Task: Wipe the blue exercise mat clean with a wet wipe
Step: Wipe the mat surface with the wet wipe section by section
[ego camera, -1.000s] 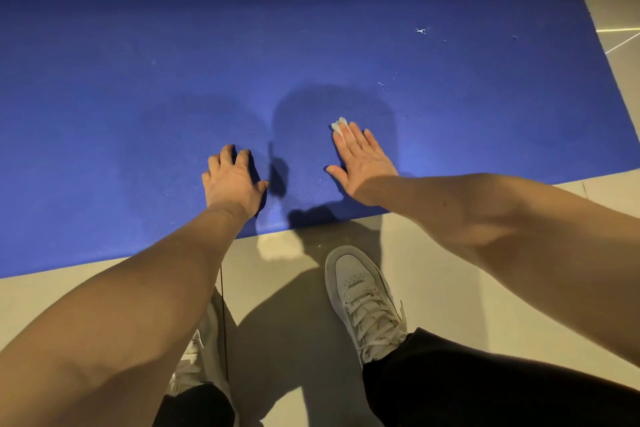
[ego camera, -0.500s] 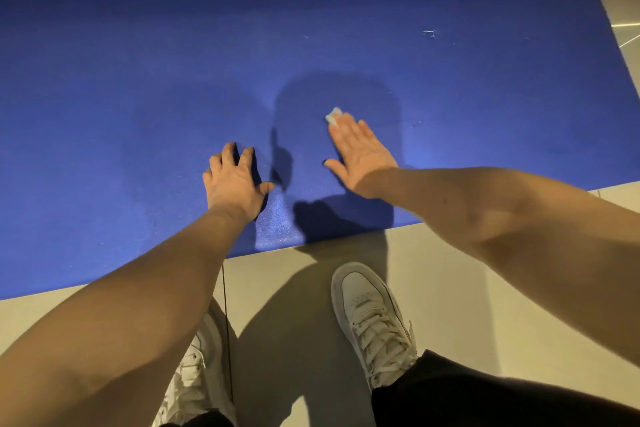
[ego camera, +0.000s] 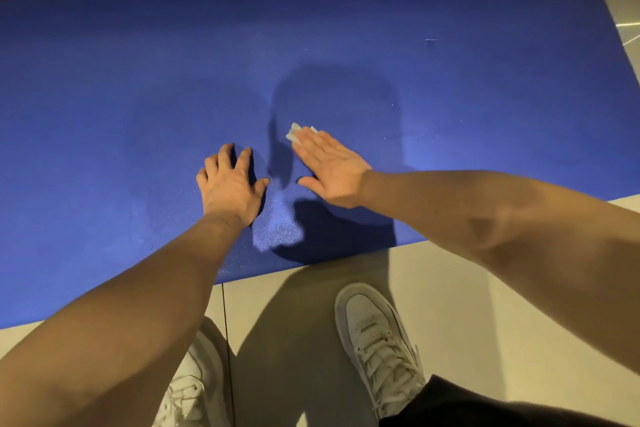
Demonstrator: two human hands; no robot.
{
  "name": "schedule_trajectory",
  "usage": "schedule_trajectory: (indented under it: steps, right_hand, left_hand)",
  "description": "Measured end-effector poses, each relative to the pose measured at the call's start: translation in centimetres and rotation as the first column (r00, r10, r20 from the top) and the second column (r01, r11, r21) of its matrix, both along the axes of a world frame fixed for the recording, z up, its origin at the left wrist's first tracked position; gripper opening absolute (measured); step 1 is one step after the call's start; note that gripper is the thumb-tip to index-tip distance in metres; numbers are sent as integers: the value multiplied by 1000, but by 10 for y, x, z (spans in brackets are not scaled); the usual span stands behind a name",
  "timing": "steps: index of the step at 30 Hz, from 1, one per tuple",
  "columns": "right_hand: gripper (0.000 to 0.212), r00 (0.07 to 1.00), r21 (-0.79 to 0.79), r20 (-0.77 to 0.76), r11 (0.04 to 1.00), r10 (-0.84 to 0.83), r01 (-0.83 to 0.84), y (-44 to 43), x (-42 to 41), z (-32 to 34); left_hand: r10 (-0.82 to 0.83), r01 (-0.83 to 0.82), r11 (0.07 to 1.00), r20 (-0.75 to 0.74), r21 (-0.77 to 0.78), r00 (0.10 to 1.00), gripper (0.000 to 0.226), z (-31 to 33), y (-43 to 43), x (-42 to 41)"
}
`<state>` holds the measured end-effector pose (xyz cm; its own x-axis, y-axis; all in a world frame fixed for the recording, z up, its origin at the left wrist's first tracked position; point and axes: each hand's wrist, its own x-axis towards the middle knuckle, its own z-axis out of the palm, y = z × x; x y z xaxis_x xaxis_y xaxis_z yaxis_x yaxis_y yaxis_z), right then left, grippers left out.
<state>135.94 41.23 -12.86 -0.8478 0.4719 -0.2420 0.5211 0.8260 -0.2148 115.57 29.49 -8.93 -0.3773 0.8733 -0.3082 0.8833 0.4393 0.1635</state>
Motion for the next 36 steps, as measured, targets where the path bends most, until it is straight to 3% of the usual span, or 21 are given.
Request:
schedule_trajectory:
  steps: [3,8,10,12,16,19,22,25,27,33,36]
  right_hand:
    - [77,978,57,58,979,-198,195,34,18,6]
    - [84,849,75,92,854,-520,515,37,-12,10]
    - [85,893,28,58,895,-447,446,25,-34,7]
    - [82,972,13,42,973,-233,232,12,-47,4]
    - [77,1000,21,27,1000,12,-13,29,-35,6]
    - [77,992,65,24,990,-124,123,67,-18,8]
    - [81,920,57,105,926,-377,372,98,-11,12]
    - [86,865,46,106,871,-491,489,93,-33,10]
    - [87,892,35,63,894,-448,446,74,-53,5]
    - [81,997,-64,-20,995,-79,78,48,-87,6]
    - [76,997,-35,-3,997,-74,73,71,-74,5]
  left_hand:
    - [-11,11,1000,4,4,1000,67,0,7,-4]
    - [-15,15,1000,-4,-18,1000,69,1,17,-8]
    - [-18,17,1000,-14,-25,1000,70,0,23,-10]
    - [-16,15,1000,-16,-22,1000,70,1,28,-12]
    - [-21,20,999,-16,-24,1000,69,1,42,-15]
    - [-31,31,999,-23,-32,999,70,1,50,-20]
    - [-35,33,998,-29,-55,999,71,1,56,-24]
    - [-24,23,998,-32,-56,999,71,0,58,-30]
    - [-20,19,999,-33,-47,999,72,-1,60,-34]
    - [-19,17,999,-45,-45,999,70,-5,69,-39]
    - [-18,16,999,-43,-46,999,67,-4,72,-41]
